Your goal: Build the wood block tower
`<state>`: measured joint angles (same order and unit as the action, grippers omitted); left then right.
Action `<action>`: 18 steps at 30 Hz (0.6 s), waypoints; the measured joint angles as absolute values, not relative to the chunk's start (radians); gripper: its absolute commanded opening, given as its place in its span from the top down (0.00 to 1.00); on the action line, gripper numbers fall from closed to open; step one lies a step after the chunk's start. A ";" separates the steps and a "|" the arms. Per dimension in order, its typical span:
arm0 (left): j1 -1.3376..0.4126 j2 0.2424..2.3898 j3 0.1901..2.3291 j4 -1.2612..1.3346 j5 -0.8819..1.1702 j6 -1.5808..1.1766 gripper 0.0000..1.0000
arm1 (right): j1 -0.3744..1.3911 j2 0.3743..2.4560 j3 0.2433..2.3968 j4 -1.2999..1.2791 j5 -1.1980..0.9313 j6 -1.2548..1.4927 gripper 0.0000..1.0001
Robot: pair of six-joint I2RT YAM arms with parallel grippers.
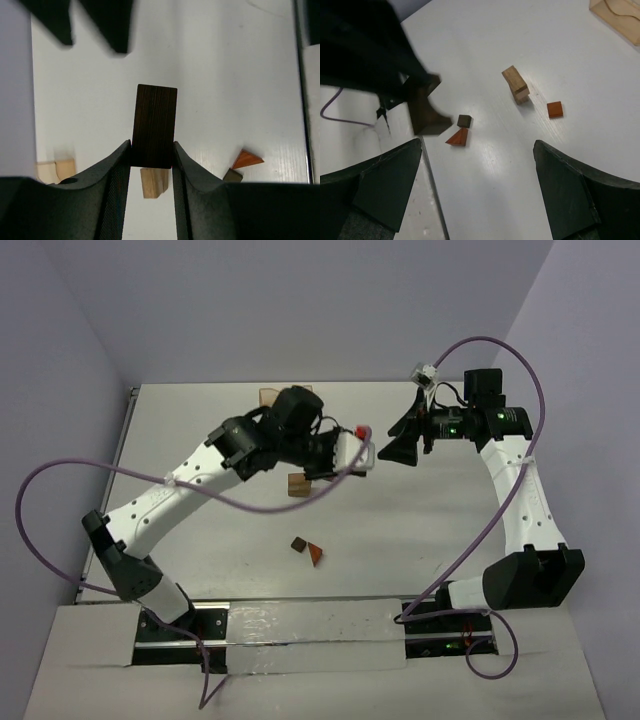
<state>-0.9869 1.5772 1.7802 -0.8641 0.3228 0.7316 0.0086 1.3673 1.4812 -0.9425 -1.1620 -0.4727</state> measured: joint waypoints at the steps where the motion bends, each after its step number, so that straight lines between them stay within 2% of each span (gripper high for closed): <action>1: -0.937 1.603 1.800 -0.867 0.347 0.703 0.92 | 0.009 1.362 1.469 -0.924 -1.152 -0.463 0.00; 5: -0.790 1.602 1.730 -0.868 0.395 0.642 0.93 | 0.002 1.354 1.399 -0.854 -1.111 -0.436 0.00; 11: -0.674 1.462 1.460 -0.802 0.513 0.652 0.93 | -0.033 1.297 1.273 -0.776 -1.045 -0.402 0.00; 18: -0.639 1.396 1.297 -0.733 0.575 0.784 0.93 | -0.036 1.239 1.191 -0.681 -1.028 -0.343 0.00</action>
<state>-0.6387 1.3965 1.2972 -0.7325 0.5747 0.7837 -0.0364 1.2391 1.1913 -0.6812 -1.0275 -0.3433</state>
